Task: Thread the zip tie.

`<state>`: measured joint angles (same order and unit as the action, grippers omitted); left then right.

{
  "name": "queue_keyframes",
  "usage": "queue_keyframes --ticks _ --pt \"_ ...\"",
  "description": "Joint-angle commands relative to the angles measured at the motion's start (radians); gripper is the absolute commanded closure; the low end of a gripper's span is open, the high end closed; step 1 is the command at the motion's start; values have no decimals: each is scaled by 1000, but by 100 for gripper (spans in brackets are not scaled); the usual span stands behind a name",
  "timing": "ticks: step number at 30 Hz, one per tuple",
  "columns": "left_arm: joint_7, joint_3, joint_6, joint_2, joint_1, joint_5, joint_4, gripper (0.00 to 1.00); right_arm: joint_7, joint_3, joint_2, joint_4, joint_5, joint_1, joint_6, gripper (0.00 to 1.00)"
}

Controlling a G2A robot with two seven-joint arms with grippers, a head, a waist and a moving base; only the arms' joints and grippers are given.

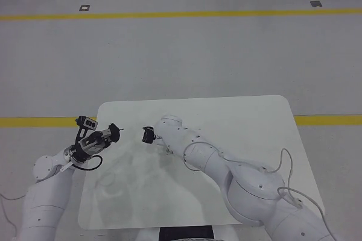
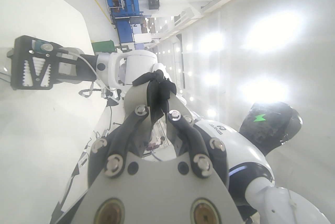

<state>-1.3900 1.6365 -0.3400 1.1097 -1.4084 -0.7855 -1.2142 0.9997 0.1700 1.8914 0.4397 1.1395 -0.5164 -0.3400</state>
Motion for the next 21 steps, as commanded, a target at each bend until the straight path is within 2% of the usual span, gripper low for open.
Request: queue_keyframes --ticks 1,5,8,9,10,16,17,21 --pt "0 0 0 0 0 0 0 100 3 0 -1 19 42 -8 0 95" --pt "0 0 0 0 0 0 0 100 18 0 -4 50 101 -26 0 86" --pt "0 0 0 0 0 0 0 100 40 0 -6 71 130 -39 0 74" --pt "0 0 0 0 0 0 0 100 44 0 -7 78 134 -43 0 55" --pt "0 0 0 0 0 0 0 100 47 0 -8 80 135 -45 0 0" --pt "7 -1 2 0 0 1 -2 100 47 0 -8 80 135 -45 0 0" --pt "26 -6 8 0 -4 4 -18 100 47 0 -8 80 135 -45 0 0" --pt "31 6 23 -6 -17 2 -51 100 47 0 -8 80 135 -45 0 0"
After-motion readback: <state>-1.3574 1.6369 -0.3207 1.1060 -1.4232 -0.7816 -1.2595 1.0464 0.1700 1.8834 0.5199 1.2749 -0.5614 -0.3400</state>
